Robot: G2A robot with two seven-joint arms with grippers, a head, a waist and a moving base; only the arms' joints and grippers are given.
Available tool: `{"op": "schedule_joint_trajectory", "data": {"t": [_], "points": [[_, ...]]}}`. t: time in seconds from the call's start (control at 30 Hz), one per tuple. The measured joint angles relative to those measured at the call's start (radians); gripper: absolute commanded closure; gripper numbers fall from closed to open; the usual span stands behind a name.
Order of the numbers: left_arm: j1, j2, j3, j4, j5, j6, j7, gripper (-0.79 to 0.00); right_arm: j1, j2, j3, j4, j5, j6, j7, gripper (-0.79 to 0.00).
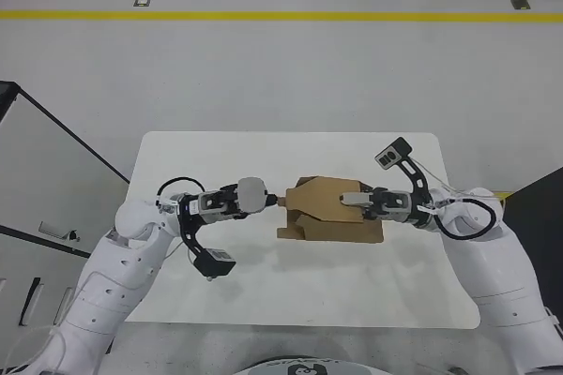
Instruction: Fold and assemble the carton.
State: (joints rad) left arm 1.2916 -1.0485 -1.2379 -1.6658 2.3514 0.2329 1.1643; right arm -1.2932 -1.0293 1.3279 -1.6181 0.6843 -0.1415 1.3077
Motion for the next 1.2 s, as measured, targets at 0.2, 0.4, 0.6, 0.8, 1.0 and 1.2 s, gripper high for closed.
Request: {"op": "schedule_joint_trajectory", "data": {"t": [0.2,0.4,0.6,0.8,1.0,1.2], "points": [[0.009,0.008,-0.022,-0.031,-0.021,-0.119,-0.035,-0.271,-0.005,0.006,0.018,-0.013,-0.048,-0.017,0.0,0.0],[0.03,0.016,-0.049,-0.071,-0.086,-0.3,-0.107,-0.785,-0.015,0.01,0.032,-0.015,-0.051,-0.028,-0.005,0.0],[0.032,0.016,-0.05,-0.068,-0.09,-0.292,-0.109,-0.785,-0.015,0.01,0.032,-0.015,-0.05,-0.028,-0.005,0.0],[0.091,0.013,-0.107,-0.082,-0.4,-0.566,-0.371,-0.785,-0.015,0.01,0.032,-0.015,-0.05,-0.028,-0.005,0.0],[0.098,0.013,-0.108,-0.09,-0.459,-0.597,-0.402,-0.785,-0.015,0.01,0.032,-0.015,-0.05,-0.028,-0.005,0.0],[0.105,0.011,-0.145,-0.088,-0.66,-0.747,-0.576,-0.785,-0.015,0.01,0.032,-0.015,-0.05,-0.028,-0.005,0.0]]}}
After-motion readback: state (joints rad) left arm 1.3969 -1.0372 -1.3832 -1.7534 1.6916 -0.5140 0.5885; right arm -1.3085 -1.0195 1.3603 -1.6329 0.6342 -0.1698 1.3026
